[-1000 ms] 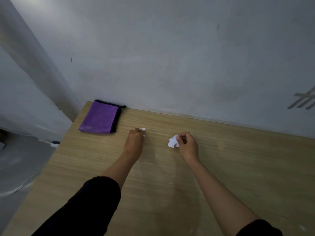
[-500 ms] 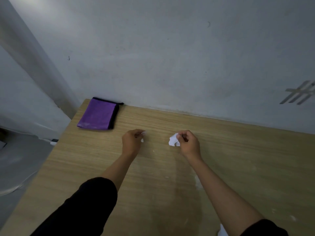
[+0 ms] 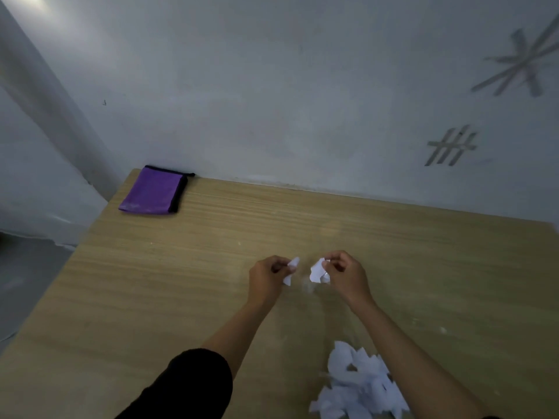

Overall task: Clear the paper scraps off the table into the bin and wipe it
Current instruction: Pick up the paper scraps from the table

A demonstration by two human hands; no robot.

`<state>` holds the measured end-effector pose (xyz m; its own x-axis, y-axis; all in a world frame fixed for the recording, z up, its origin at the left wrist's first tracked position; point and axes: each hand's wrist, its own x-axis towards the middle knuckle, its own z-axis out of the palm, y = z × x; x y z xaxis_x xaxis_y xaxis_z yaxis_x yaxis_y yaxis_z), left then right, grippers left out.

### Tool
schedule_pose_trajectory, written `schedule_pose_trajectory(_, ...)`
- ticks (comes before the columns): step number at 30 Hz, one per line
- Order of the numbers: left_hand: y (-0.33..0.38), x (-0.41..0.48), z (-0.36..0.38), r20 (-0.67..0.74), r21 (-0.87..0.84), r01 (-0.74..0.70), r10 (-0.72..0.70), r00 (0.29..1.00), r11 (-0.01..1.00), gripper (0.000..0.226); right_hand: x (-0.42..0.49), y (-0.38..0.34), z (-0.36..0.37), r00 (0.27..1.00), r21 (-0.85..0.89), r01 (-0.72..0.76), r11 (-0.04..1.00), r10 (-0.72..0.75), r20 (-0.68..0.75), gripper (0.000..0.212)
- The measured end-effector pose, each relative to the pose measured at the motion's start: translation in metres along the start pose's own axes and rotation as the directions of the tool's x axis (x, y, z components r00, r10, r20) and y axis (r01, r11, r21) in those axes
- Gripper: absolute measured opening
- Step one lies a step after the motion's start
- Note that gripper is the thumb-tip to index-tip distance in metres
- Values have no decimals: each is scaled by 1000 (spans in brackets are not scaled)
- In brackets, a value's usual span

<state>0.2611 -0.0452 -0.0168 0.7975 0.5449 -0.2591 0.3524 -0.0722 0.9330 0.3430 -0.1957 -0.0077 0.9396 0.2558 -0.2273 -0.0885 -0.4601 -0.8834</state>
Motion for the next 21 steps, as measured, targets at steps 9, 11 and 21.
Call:
schedule_pose_trajectory(9, -14, -108, 66, 114, 21, -55, 52, 992, 998, 9, -89, 55, -81, 1000, -72, 8, 997, -10, -18, 15)
schedule_pose_trajectory(11, -18, -126, 75, 159, 71, -113, 100, 982, 991, 10, -108, 66, -87, 999, -88, 30, 996, -28, 16, 21)
schedule_pose_trajectory(21, -50, -175, 84, 267, 302, -417, 344, 900, 857, 33, -153, 106, -86, 964, -266, 257, 929, -226, 143, 52)
